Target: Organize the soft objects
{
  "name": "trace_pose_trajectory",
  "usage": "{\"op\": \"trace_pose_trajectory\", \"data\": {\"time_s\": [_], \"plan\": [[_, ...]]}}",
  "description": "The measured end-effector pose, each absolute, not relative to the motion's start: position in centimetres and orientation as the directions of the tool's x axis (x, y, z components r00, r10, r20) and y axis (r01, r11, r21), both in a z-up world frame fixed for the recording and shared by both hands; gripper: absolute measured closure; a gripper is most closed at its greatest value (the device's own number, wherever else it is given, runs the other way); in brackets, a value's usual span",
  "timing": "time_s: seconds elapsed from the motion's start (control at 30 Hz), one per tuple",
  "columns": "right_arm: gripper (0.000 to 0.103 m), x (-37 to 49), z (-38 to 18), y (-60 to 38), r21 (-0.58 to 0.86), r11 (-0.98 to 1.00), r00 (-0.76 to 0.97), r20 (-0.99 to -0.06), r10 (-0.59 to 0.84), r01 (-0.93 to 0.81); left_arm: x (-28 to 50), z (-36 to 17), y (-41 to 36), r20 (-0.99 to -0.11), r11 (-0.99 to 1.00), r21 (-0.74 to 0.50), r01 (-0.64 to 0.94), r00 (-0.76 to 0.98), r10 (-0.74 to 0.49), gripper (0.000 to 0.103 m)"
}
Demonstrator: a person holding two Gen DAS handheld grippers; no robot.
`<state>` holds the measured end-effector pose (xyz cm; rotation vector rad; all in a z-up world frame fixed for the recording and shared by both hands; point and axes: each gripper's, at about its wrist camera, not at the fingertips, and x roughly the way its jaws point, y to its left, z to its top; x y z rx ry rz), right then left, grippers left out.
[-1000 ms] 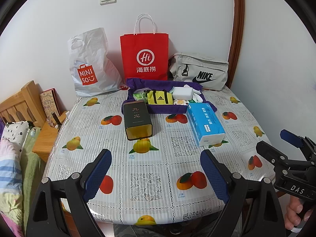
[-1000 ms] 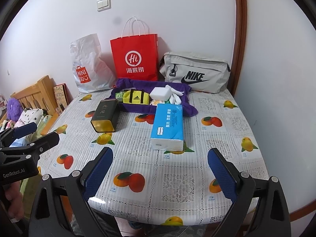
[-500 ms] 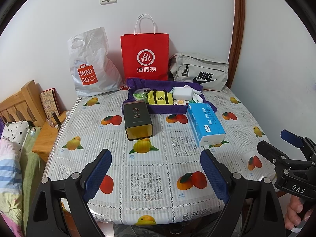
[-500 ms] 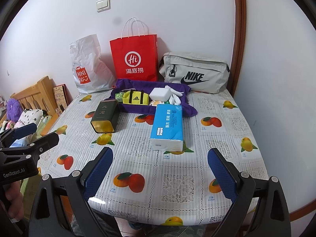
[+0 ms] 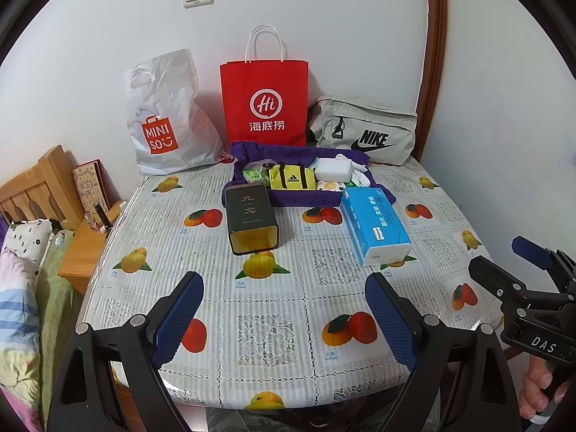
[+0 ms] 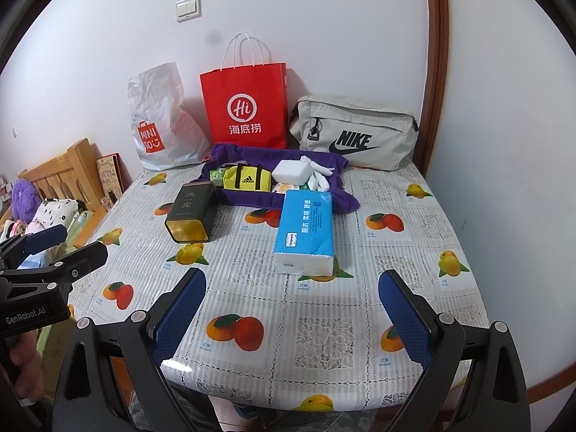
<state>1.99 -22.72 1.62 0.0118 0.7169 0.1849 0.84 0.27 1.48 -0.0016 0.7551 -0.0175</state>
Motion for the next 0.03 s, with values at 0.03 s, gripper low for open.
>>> {"op": "trace_pose_trajectory", "data": {"time_s": [0.03], "plan": [[0.007, 2.03, 1.65, -22.76, 0.074, 0.984, 0.739, -0.652, 0.172, -0.164, 0.9, 1.45, 0.25, -0.684, 1.0, -0.007, 0.016, 0.729, -0.016, 0.012]]}}
